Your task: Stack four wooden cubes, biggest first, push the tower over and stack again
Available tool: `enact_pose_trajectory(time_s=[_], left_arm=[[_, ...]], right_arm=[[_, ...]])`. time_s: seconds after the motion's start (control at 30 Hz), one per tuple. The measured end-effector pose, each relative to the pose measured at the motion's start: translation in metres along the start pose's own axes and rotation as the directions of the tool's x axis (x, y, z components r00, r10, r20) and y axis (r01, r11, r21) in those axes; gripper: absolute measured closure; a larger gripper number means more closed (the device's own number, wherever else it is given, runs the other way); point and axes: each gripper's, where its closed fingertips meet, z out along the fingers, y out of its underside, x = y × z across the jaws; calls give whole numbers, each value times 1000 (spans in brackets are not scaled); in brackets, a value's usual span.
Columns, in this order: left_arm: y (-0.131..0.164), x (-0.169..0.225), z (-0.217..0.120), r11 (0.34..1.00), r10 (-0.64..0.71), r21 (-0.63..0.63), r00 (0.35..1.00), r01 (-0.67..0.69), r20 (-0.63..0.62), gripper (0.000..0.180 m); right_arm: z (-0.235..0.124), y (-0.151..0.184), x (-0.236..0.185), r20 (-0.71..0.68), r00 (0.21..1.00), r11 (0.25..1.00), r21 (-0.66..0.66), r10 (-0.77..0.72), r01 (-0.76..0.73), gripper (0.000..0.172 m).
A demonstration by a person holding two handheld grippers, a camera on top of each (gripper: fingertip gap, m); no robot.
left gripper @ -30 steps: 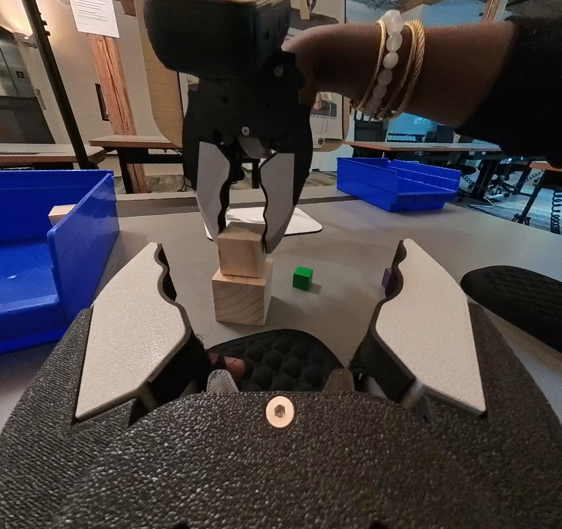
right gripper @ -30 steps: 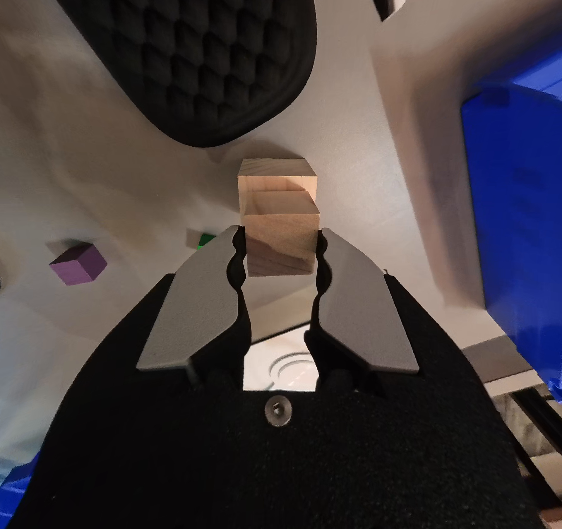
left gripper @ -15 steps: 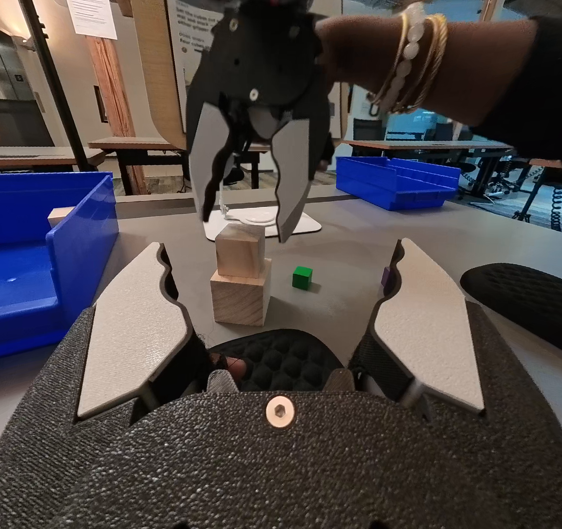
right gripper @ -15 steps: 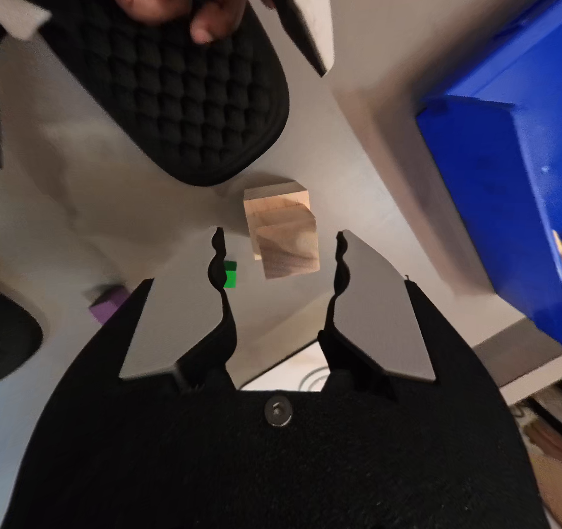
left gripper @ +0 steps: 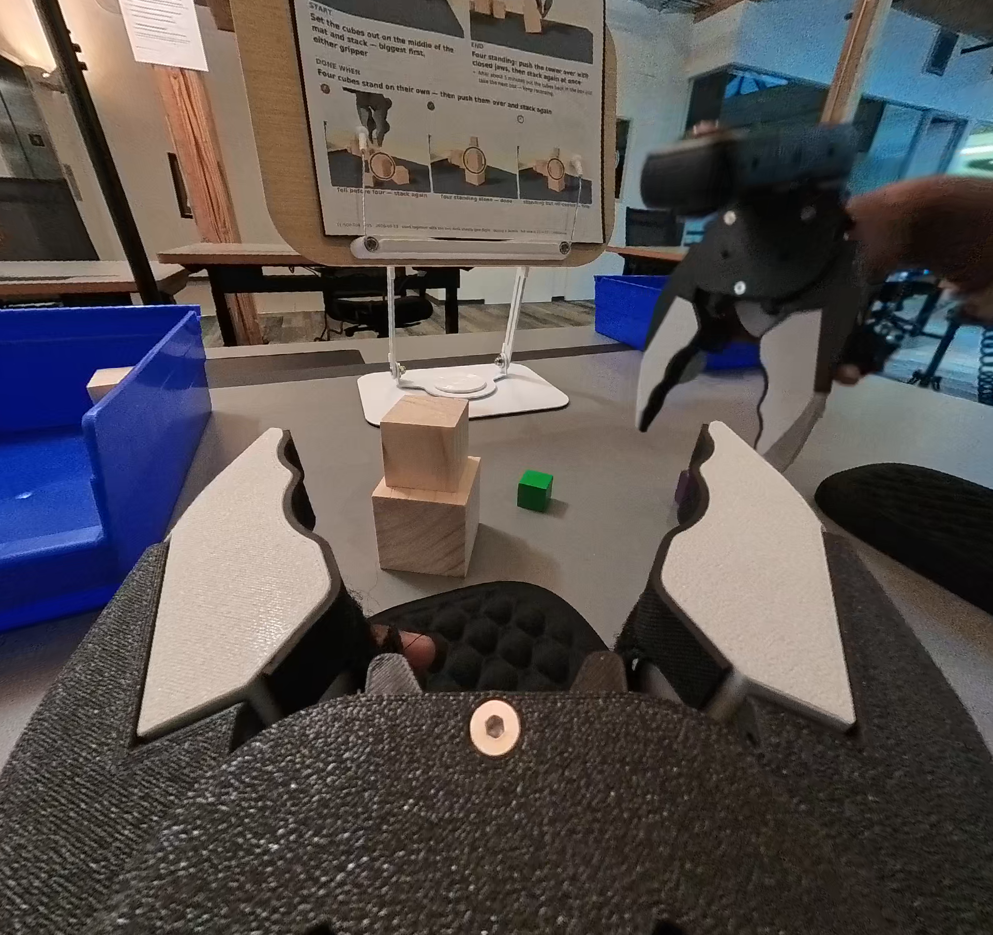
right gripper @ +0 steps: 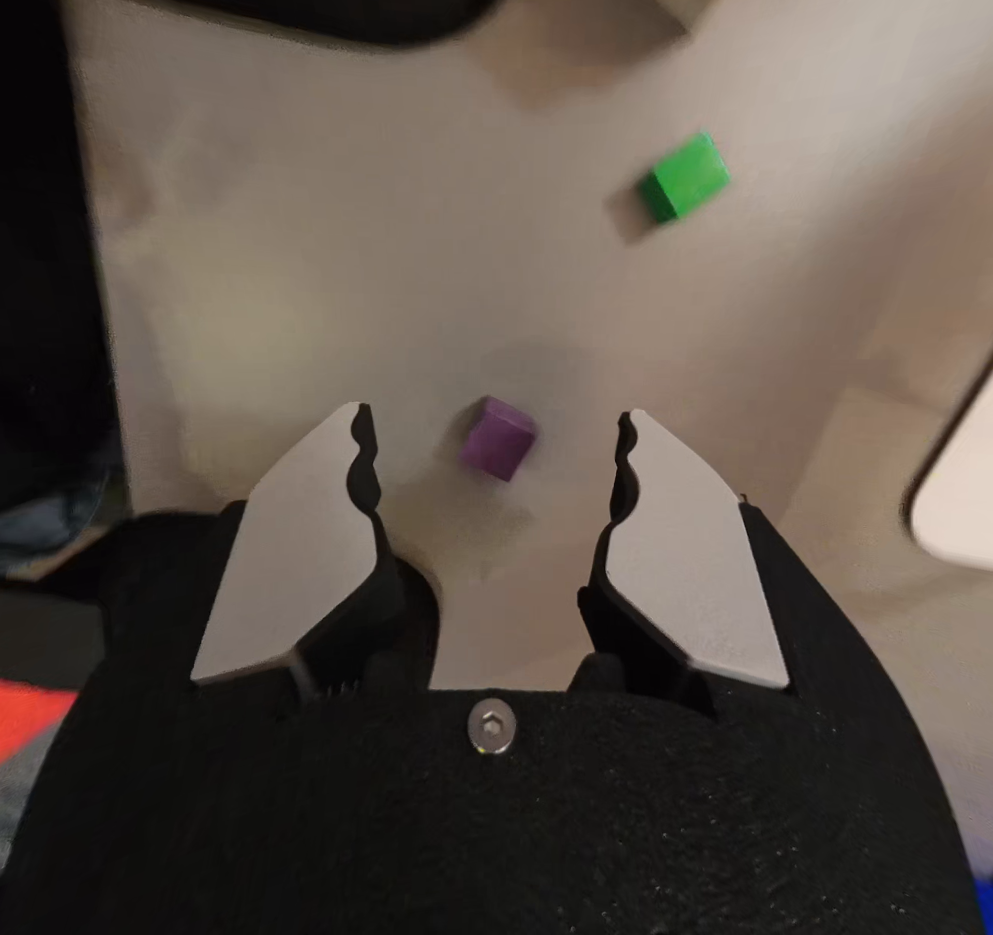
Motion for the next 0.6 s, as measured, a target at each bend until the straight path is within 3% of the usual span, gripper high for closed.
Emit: enact_pose_trajectory(time_s=[0.07,0.2,0.4,0.47,0.6], left_arm=[[0,1,0,1000,7,0,1000,-7,1,47],[0,2,0,1000,17,-1,1000,-17,2,47],[0,2,0,1000,22,-1,1000,-22,6,47],[0,2,0,1000,22,-1,1000,-22,5,47],[0,2,0,1000,23,-1,1000,-23,5,47]], right_arm=[[9,16,4,-83,989,993,2,121,-121,81],[14,32,5,-201,942,963,29,267,-267,91],[20,29,5,-218,920,945,41,326,-326,123],[25,29,8,-210,922,945,22,324,-327,143],[16,26,11,-178,949,958,-68,262,-277,145]])
